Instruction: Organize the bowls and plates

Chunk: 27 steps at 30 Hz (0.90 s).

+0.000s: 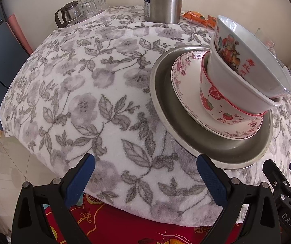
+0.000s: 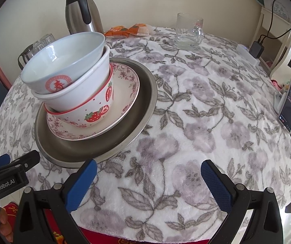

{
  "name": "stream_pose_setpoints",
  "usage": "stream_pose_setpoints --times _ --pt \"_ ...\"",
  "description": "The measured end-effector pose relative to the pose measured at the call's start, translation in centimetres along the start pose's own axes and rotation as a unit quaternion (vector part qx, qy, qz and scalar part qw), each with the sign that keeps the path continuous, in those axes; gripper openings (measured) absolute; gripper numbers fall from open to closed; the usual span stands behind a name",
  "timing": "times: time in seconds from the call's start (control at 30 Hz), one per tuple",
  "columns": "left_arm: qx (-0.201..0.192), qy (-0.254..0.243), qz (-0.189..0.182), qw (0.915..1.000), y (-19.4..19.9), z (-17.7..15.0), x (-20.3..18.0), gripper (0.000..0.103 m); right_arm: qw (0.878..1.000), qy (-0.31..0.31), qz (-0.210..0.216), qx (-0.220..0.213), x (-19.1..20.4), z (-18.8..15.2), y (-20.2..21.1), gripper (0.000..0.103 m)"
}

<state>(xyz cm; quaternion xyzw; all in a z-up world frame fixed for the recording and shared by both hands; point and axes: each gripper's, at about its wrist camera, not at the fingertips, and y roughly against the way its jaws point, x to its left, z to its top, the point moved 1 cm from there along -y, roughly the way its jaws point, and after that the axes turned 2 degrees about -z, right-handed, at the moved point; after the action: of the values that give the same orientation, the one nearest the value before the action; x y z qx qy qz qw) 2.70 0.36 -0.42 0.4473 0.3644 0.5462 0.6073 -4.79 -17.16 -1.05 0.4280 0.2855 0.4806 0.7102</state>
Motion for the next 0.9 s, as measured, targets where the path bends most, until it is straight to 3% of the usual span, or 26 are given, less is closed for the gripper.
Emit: stream_pose_setpoints --times 0.9 --pt "0.010 0.013 -0.009 0.9998 -0.42 -0.01 0.41 0.100 1.000 0.000 -0.004 0.008 -0.14 -0.12 -0.21 0.103"
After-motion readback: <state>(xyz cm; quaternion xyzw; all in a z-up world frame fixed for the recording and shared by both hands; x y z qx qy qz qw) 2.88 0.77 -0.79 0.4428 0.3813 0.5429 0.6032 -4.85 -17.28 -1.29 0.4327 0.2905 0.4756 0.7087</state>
